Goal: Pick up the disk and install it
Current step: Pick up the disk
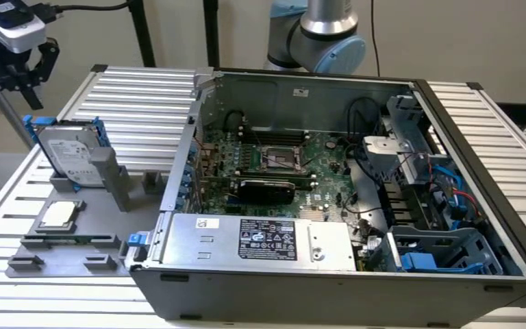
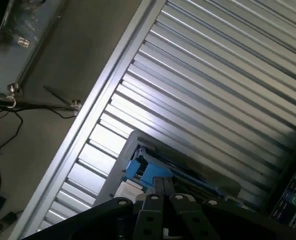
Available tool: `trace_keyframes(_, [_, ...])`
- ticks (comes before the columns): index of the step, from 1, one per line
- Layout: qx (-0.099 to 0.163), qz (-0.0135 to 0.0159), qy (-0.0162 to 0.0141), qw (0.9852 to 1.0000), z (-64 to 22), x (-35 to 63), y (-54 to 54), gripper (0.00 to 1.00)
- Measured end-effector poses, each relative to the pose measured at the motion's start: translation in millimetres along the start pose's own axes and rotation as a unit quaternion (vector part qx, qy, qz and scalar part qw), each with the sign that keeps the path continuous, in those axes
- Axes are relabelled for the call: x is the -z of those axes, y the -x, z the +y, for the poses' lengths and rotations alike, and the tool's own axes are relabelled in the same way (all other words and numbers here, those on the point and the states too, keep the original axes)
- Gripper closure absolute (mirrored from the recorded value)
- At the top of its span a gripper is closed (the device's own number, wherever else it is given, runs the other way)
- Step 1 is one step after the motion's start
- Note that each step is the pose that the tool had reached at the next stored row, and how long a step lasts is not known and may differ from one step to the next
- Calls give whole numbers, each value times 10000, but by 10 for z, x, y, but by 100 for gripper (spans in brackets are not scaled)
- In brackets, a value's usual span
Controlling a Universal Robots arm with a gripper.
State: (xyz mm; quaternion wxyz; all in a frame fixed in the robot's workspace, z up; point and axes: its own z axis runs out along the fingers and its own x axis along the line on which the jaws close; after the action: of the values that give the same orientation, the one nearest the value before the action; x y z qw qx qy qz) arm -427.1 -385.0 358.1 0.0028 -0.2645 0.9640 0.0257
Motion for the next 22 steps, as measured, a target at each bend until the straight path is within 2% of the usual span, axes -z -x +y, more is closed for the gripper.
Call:
trace_keyframes(5, [454, 22, 9, 9990, -1, -20, 0, 100])
trace_keyframes(8, [723, 34, 14, 9974, -2, -34, 0, 100])
trace_keyframes(11, [997, 48, 19, 9950, -2, -49, -1, 100])
trace_keyframes(16, [1448, 68, 27, 9894, -3, -59, -1, 100])
trace_keyframes(20, [1805, 84, 33, 9835, -3, -59, -1, 100])
trace_keyframes(22, [1990, 92, 36, 9800, -3, -60, -1, 100])
